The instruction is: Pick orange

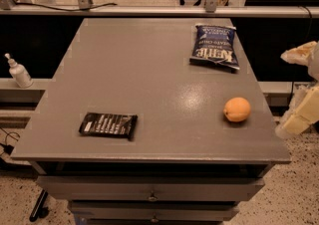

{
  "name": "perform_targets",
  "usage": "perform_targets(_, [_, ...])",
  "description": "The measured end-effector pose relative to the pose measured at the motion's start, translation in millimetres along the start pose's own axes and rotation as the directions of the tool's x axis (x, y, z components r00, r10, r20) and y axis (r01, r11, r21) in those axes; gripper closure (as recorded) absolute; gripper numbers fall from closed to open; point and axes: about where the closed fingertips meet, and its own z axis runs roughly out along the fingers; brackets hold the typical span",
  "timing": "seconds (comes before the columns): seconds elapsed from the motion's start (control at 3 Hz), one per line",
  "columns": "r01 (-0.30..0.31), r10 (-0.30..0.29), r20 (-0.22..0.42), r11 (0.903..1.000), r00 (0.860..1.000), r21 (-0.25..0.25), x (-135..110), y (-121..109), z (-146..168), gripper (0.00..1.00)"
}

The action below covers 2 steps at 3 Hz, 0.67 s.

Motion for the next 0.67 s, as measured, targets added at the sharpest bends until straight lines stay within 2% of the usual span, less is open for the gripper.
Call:
perform_targets(0.33, [-0.06,0.063,0.102,0.9978,0.993,-0.027,10,0,24,0.0])
perform_targets(0.67, [-0.125,0.132,0.154,0.9908,0.979,-0.051,19,-3,46,0.0])
